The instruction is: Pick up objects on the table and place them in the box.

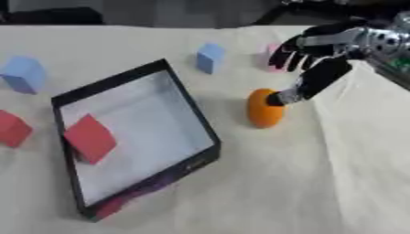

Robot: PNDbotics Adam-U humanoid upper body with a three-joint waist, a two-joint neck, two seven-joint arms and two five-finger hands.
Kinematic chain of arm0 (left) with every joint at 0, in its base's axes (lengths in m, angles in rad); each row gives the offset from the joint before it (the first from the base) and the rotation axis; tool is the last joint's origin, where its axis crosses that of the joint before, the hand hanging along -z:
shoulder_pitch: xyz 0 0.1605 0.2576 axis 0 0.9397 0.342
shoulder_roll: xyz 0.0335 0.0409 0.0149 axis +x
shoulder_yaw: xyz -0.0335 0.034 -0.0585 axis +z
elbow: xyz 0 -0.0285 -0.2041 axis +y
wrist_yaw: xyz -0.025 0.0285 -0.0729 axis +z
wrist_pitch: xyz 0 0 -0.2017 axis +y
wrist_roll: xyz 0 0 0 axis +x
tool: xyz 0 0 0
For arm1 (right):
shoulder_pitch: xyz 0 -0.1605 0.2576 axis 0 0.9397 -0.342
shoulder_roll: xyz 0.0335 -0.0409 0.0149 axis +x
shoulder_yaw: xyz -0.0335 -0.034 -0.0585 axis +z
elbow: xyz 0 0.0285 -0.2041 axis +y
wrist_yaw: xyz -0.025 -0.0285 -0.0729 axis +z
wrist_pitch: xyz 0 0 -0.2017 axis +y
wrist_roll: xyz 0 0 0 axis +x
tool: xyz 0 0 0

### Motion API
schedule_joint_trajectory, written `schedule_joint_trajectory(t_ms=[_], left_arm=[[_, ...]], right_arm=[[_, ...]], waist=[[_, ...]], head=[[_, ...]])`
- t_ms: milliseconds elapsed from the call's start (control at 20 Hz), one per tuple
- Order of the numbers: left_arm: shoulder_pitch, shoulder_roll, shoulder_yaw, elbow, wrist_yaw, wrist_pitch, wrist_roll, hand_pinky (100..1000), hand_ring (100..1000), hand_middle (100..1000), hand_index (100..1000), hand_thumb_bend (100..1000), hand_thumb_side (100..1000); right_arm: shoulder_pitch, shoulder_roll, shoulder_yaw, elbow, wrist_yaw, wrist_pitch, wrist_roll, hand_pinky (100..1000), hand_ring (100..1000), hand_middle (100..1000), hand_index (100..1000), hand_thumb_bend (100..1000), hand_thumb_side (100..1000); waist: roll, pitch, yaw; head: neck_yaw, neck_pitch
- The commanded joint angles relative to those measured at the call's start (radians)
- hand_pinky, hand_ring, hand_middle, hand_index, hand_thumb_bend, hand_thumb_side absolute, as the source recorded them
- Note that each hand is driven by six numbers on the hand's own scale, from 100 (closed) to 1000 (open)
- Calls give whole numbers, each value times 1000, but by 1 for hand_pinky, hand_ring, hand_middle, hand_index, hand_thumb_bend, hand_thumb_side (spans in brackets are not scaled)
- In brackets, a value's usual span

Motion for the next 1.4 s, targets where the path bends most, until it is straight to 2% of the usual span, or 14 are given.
schedule_joint_trajectory(t_ms=[50, 200, 300, 500, 800, 1150, 1400], left_arm=[[-8, 20, 2, -14, -6, -1, -5, 904, 853, 850, 898, 549, 773], [-6, 16, 3, -13, -6, 0, -6, 904, 853, 851, 897, 548, 775], [-7, 13, 3, -13, -7, 0, -7, 905, 853, 851, 896, 548, 776], [-10, 9, 3, -15, -8, 2, -7, 905, 853, 851, 895, 547, 779], [-18, 3, 3, -20, -10, 2, -7, 906, 854, 852, 895, 546, 780], [-19, -4, 5, -26, -10, 2, -5, 907, 854, 852, 895, 544, 782], [-18, -7, 5, -25, -9, 3, -5, 908, 854, 853, 895, 541, 783]], right_arm=[[-23, 5, 10, 18, 12, 13, 11, 855, 857, 838, 887, 484, 434], [-34, 25, 21, 46, 41, 7, -3, 860, 869, 850, 895, 510, 418], [-38, 34, 23, 72, 90, -5, -20, 865, 879, 857, 900, 528, 411], [-44, 54, 29, 123, 145, -37, -11, 866, 881, 859, 901, 528, 418], [-58, 87, 49, 185, 153, -60, 14, 865, 880, 858, 900, 521, 430], [-53, 129, 58, 275, 156, -74, 25, 862, 876, 852, 898, 517, 434], [-51, 159, 63, 332, 167, -84, 28, 852, 851, 786, 873, 516, 398]], waist=[[-3, -12, 3], [0, -5, 3], [2, 3, 4], [3, 21, 4], [9, 44, 9], [13, 55, 12], [16, 57, 13]], head=[[0, 5], [0, 4], [0, -2], [-2, -14], [-1, -21], [-1, -30], [2, -37]])
